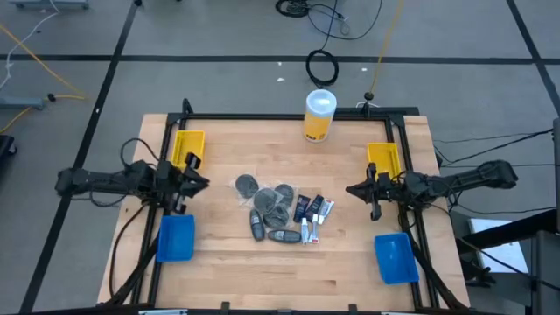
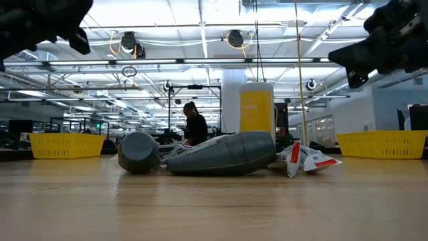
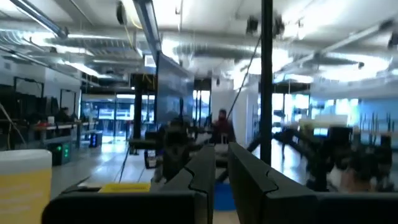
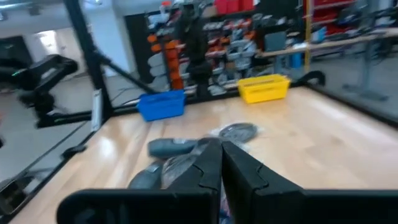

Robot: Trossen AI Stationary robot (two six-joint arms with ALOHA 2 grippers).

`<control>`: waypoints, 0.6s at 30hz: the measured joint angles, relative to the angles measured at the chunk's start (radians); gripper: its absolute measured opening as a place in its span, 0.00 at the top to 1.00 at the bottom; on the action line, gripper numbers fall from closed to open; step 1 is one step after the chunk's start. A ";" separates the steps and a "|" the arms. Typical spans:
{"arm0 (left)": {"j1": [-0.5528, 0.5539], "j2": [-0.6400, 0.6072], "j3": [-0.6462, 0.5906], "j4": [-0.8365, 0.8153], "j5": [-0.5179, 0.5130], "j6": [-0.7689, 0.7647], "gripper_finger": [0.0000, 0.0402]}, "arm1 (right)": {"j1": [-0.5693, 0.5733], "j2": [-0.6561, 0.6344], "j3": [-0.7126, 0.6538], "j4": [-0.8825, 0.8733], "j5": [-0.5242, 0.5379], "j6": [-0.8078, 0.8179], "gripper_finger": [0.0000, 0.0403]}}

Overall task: Pick & Place Travel size toiletries
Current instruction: Put the gray deodorant into the left blue bin

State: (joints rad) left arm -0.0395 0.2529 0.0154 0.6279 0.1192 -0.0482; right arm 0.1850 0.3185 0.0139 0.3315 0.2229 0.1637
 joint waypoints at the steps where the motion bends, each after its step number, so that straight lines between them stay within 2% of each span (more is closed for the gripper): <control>1: -0.015 0.053 0.003 0.030 -0.019 0.028 0.88 | 0.001 0.020 0.000 0.026 0.012 -0.004 0.99; 5: -0.060 0.278 0.039 0.092 -0.079 0.087 0.88 | 0.001 0.105 0.000 0.118 0.012 -0.007 0.99; 11: -0.098 0.585 0.134 0.099 -0.173 0.096 0.88 | 0.001 0.220 0.000 0.221 0.013 -0.008 0.99; 14: -0.102 0.710 0.194 0.108 -0.151 0.168 0.88 | 0.001 0.267 0.000 0.276 0.013 -0.016 0.99; 18: -0.134 0.875 0.306 0.088 -0.033 0.210 0.88 | 0.000 0.317 0.000 0.333 0.015 -0.019 0.99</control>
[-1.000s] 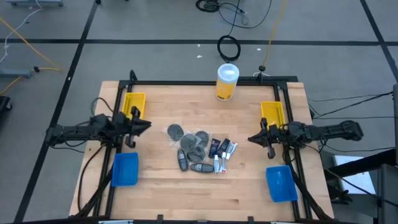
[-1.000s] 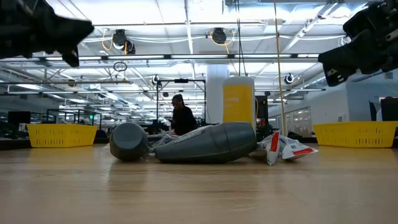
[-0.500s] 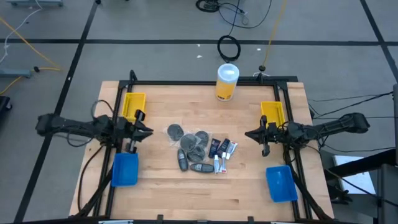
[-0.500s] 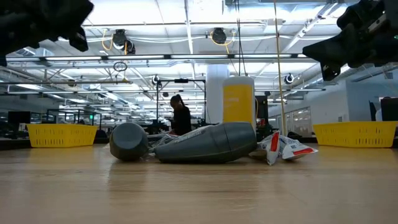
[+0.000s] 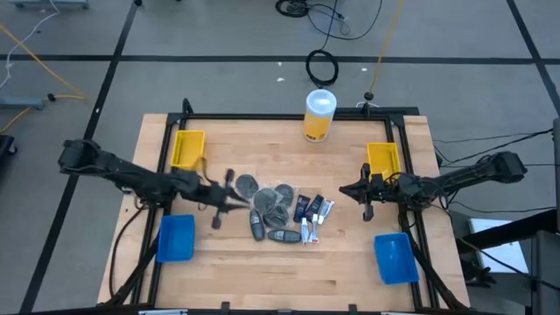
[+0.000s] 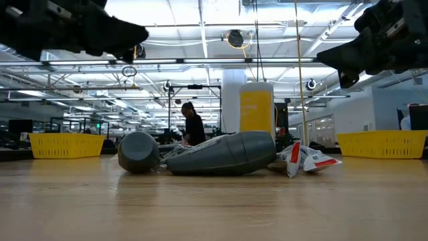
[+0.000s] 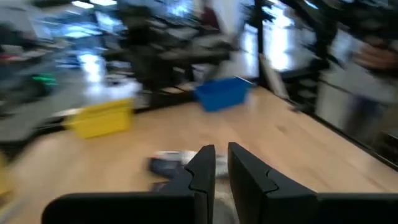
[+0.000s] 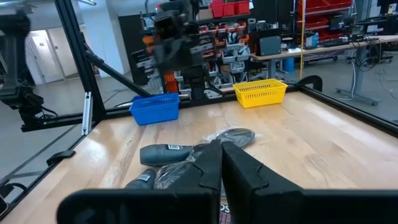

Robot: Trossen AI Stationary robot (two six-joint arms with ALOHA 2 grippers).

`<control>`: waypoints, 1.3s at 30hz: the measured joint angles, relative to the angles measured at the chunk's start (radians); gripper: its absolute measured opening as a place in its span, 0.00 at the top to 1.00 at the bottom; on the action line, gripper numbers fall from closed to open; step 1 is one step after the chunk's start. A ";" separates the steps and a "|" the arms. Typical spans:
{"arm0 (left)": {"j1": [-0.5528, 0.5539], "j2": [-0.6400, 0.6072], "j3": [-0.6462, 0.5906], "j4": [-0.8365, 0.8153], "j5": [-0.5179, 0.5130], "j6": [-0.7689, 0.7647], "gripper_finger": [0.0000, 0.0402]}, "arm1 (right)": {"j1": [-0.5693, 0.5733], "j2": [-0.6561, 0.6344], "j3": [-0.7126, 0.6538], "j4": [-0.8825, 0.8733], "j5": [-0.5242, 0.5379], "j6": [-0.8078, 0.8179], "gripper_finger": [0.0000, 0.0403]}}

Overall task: Pick & Place Travel size toiletries
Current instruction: Put the gray deodorant into the left blue bin

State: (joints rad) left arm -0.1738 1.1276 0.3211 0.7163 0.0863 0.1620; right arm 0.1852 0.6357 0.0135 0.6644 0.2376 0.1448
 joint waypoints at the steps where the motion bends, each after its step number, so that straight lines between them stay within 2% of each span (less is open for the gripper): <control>1: -0.021 0.041 0.034 -0.022 0.002 0.013 0.88 | 0.000 0.011 0.000 0.009 0.000 0.000 0.99; 5: -0.119 0.170 0.191 -0.210 -0.117 -0.014 0.88 | 0.000 0.043 0.000 0.021 0.001 0.005 0.99; 8: -0.182 0.238 0.316 -0.440 -0.224 -0.119 0.87 | 0.000 0.062 0.000 0.022 0.001 0.020 0.99; 10: -0.212 0.277 0.396 -0.546 -0.280 -0.219 0.82 | 0.000 0.070 0.000 0.024 0.001 0.021 0.99; 13: -0.228 0.324 0.491 -0.684 -0.297 -0.407 0.71 | 0.000 0.080 0.000 0.045 0.001 0.020 0.99; 17: -0.206 0.359 0.582 -0.837 -0.292 -0.694 0.49 | 0.000 0.079 0.000 0.041 -0.002 0.023 0.99; 22: -0.184 0.414 0.607 -0.946 -0.290 -0.981 0.23 | 0.000 0.080 0.000 0.036 -0.002 -0.004 0.99; 25: -0.185 0.469 0.608 -0.973 -0.327 -1.112 0.14 | -0.001 0.083 0.000 0.035 -0.001 -0.014 0.99; 31: -0.218 0.587 0.608 -0.985 -0.436 -1.335 0.10 | -0.001 0.083 0.000 0.034 -0.002 -0.027 0.99; 39: -0.265 0.632 0.608 -1.140 -0.446 -1.501 0.10 | -0.001 0.083 0.000 0.035 -0.002 -0.027 0.99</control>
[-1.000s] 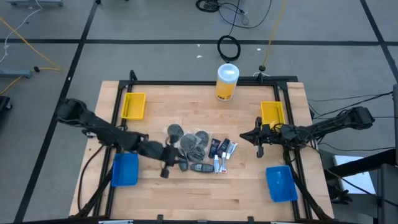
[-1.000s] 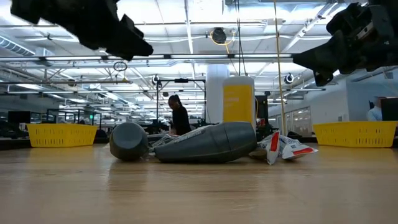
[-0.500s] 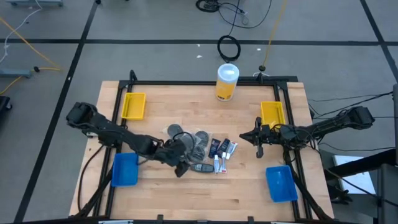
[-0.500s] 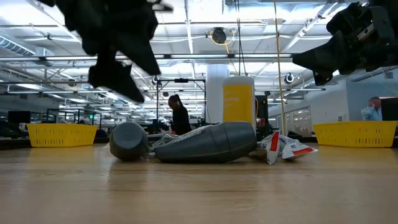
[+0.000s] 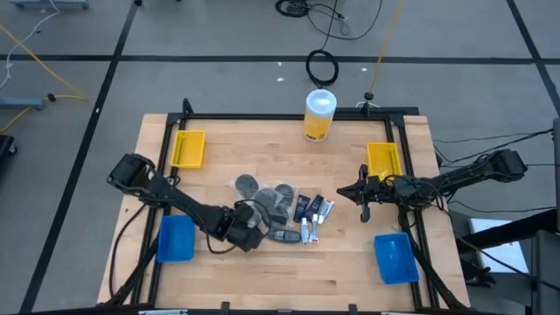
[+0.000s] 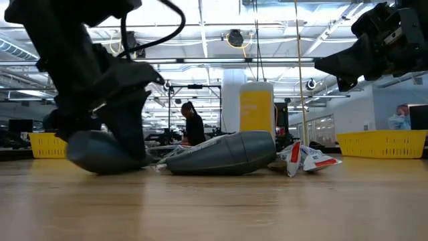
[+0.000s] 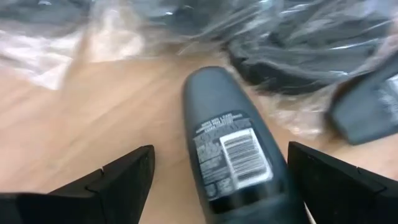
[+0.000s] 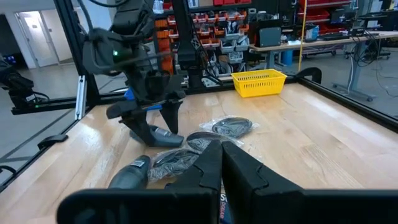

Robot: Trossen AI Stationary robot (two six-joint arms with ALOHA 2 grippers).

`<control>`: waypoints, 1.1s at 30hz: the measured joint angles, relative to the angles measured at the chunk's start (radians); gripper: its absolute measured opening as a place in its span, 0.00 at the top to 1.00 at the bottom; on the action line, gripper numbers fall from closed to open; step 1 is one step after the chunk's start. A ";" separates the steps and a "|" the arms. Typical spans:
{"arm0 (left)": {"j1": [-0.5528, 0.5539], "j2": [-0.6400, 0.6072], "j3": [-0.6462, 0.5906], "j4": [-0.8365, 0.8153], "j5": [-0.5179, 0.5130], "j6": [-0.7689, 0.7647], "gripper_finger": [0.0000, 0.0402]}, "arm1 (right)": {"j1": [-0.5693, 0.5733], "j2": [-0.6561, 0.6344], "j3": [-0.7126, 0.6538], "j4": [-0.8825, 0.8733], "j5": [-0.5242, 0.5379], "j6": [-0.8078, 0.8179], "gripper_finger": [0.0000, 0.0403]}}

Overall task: Pick & Place Travel size toiletries
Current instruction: Put the gray deodorant into the left blue bin

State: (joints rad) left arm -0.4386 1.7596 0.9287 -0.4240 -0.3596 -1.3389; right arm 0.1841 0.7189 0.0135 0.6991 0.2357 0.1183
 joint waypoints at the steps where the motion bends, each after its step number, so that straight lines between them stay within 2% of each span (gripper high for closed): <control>1: -0.004 0.000 0.000 -0.018 0.003 -0.003 0.10 | 0.000 0.000 0.000 0.000 0.000 0.000 0.99; 11: -0.024 -0.001 0.002 -0.156 0.029 0.061 0.10 | 0.000 0.000 0.000 0.000 0.000 0.000 0.99; 18: -0.015 0.000 -0.001 -0.135 -0.007 0.187 0.10 | 0.000 0.000 0.000 -0.005 0.000 0.000 0.99; 24: 0.011 -0.001 0.000 -0.124 0.034 0.151 0.11 | 0.000 0.000 0.000 -0.018 0.000 0.000 0.99; 28: 0.012 -0.001 0.000 -0.152 0.040 0.155 0.21 | 0.000 0.000 0.000 -0.019 0.000 0.000 0.99; 33: 0.012 -0.009 0.003 -0.230 0.073 0.126 0.41 | 0.000 0.000 0.000 -0.019 0.000 0.000 0.99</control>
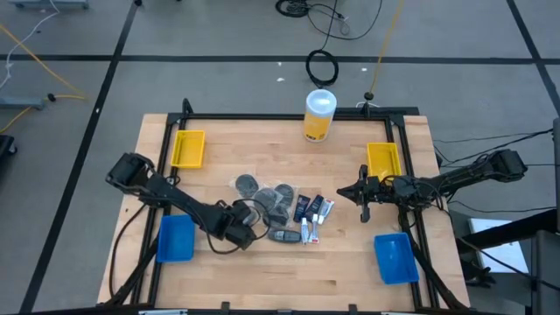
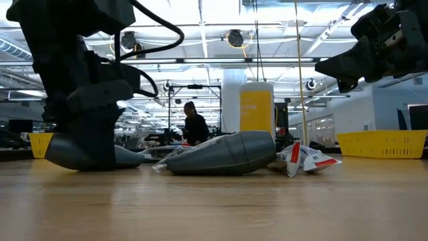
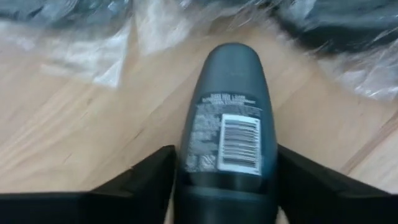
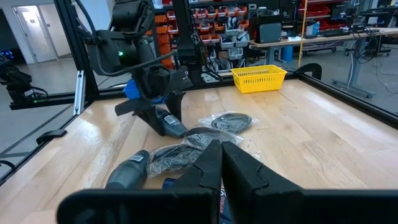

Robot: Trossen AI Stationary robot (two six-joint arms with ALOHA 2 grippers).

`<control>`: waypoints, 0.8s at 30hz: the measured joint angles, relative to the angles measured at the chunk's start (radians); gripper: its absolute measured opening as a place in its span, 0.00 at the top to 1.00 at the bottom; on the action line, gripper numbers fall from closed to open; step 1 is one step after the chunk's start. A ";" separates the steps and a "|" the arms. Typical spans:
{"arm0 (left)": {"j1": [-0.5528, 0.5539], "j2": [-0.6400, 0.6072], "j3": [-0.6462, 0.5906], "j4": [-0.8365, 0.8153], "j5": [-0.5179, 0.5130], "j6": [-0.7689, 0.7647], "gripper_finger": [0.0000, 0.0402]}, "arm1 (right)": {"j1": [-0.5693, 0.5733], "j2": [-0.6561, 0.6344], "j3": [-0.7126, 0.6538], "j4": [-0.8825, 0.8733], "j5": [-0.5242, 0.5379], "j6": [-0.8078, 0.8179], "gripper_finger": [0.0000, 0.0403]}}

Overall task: Pick & Place Travel size toiletries
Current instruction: Put the gray deodorant into the left blue bin

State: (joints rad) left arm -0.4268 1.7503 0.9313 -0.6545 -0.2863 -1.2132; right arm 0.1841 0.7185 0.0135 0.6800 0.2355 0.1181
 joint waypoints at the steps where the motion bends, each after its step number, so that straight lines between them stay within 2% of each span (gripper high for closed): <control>1: -0.001 -0.006 -0.001 -0.020 0.010 0.000 0.45 | 0.000 0.000 0.000 0.000 0.000 0.000 0.99; 4: -0.006 -0.042 -0.005 -0.055 0.035 0.002 0.51 | 0.000 0.000 0.000 0.000 0.000 0.000 0.99; 9: -0.042 -0.165 -0.005 -0.134 0.046 -0.044 0.51 | 0.000 0.000 0.000 -0.001 0.001 0.000 0.99; 12: -0.085 -0.243 -0.005 -0.224 0.091 -0.120 0.46 | 0.000 0.000 0.000 -0.004 0.001 0.000 0.99; 17: -0.183 -0.348 -0.004 -0.446 0.235 -0.323 0.40 | 0.000 0.000 0.000 -0.004 0.002 0.001 0.99; 21: -0.286 -0.402 -0.004 -0.624 0.375 -0.547 0.44 | 0.000 0.000 0.000 -0.004 0.001 0.001 0.99; 24: -0.362 -0.424 -0.004 -0.685 0.401 -0.668 0.49 | 0.000 0.000 0.000 -0.004 0.001 0.001 0.99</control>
State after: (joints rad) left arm -0.7883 1.3260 0.9272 -1.3398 0.1150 -1.8814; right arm 0.1841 0.7185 0.0135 0.6758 0.2363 0.1188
